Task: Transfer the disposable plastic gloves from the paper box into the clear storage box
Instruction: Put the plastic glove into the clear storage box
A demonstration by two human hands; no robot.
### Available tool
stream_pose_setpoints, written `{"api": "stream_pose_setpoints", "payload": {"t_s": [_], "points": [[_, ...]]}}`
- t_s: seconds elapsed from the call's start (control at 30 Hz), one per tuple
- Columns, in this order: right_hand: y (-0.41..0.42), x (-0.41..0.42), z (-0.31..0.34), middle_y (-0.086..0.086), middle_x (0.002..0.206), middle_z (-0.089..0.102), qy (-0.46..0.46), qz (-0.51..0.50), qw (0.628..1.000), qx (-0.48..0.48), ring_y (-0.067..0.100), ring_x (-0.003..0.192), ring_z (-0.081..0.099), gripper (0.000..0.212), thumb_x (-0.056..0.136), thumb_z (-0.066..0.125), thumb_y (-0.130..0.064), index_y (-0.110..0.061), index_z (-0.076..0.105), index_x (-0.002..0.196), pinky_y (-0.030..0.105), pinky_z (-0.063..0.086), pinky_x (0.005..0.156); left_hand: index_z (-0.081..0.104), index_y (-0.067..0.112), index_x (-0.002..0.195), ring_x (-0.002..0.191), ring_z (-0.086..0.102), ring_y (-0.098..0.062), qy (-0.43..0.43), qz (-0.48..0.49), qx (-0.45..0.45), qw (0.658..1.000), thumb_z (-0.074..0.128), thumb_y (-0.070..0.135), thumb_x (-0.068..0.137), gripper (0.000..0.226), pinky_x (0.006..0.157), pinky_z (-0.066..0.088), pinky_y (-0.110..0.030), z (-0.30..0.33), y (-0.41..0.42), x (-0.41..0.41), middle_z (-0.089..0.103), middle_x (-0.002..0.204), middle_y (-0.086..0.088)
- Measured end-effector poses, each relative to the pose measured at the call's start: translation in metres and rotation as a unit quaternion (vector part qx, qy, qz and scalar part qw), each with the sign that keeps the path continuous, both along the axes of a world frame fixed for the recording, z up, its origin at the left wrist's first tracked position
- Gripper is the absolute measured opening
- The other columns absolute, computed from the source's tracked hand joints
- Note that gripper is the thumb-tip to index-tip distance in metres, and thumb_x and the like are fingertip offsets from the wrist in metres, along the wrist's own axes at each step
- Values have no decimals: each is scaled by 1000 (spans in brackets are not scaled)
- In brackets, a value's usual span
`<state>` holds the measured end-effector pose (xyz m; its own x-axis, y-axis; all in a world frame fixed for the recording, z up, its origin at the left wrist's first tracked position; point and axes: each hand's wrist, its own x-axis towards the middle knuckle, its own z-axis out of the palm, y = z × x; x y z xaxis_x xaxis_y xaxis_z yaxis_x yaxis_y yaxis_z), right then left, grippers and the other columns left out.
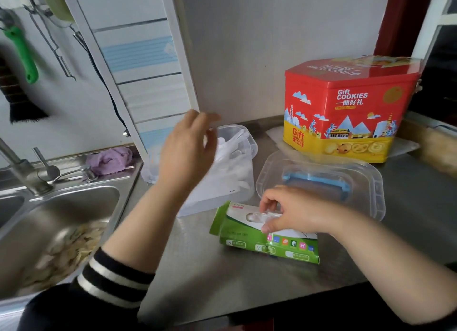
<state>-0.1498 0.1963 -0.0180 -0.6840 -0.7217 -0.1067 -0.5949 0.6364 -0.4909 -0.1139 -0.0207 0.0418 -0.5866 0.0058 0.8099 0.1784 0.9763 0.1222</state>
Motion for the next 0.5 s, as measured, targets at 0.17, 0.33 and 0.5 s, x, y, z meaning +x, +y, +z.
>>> {"api": "stream_pose_setpoints", "payload": {"t_s": [0.17, 0.33, 0.5], "points": [[-1, -3, -3, -12, 79, 53, -7, 0, 999, -32, 2, 69, 49, 13, 81, 74, -36, -33, 63, 86, 17, 35, 60, 58, 18, 125, 94, 59, -12, -204, -182, -54, 960, 51, 57, 88, 53, 75, 51, -30, -70, 34, 24, 65, 103, 5], [6, -9, -11, -11, 93, 46, -28, 13, 999, -41, 3, 77, 47, 23, 89, 66, -32, -36, 69, 112, 16, 34, 69, 34, 26, 142, 124, 49, -13, -415, -189, 10, 890, 65, 65, 76, 83, 106, 36, -34, -97, 30, 21, 54, 135, 8], [1, -5, -20, -10, 90, 51, 3, -11, 997, -80, 5, 72, 48, 12, 86, 70, -23, -34, 73, 82, 25, 41, 69, 36, 33, 139, 125, 49, -6, -452, -221, 135, 853, 67, 68, 66, 87, 107, 40, -38, -105, 22, 20, 52, 135, 14]]}}
